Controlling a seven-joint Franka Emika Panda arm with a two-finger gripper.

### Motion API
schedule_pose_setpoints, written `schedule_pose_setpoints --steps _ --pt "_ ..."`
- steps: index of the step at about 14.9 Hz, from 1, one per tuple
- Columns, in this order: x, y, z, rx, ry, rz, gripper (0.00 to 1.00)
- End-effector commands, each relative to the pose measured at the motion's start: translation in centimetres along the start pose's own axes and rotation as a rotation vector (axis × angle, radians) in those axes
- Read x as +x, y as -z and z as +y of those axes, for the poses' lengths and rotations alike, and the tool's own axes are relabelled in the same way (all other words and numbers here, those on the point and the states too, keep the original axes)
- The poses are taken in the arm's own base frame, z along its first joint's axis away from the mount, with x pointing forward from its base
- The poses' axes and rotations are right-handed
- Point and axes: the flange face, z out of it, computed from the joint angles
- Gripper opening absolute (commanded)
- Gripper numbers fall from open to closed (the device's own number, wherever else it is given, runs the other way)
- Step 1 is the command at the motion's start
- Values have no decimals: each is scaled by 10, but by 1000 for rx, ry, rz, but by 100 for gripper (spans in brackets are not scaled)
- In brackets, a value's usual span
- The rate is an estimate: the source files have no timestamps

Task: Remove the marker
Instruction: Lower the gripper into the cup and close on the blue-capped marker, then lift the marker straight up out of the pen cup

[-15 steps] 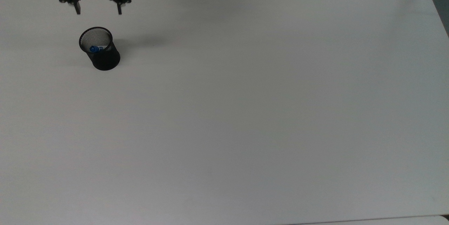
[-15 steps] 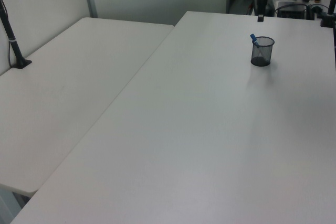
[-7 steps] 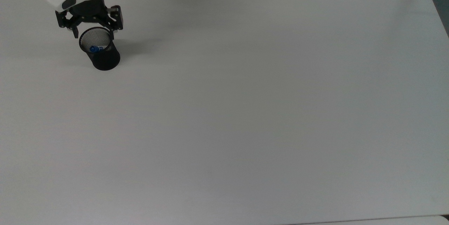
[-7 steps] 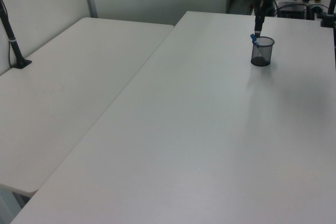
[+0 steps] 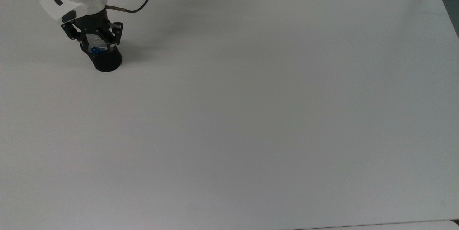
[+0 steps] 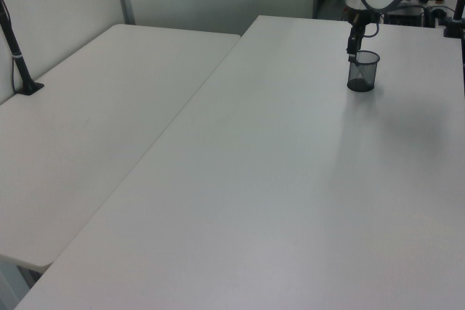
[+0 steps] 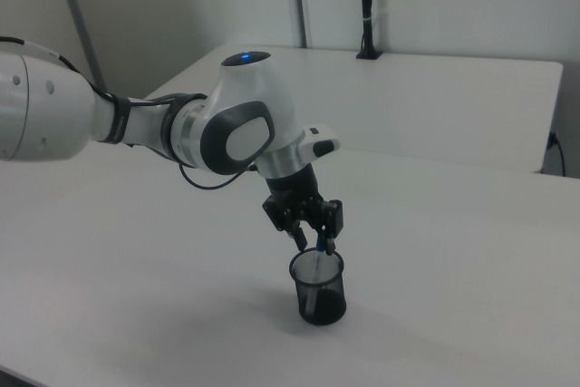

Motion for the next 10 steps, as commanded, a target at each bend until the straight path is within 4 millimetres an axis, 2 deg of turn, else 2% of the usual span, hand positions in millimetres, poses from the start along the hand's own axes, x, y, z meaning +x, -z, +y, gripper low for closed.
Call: schedule_pose_setpoints --steps 1,3,8,10 --pt "2 5 2 24 -53 55 17" --pt "1 5 3 24 -56 55 3" --pt "1 8 6 22 -59 59 3" --pt "-1 18 9 21 -57 69 3"
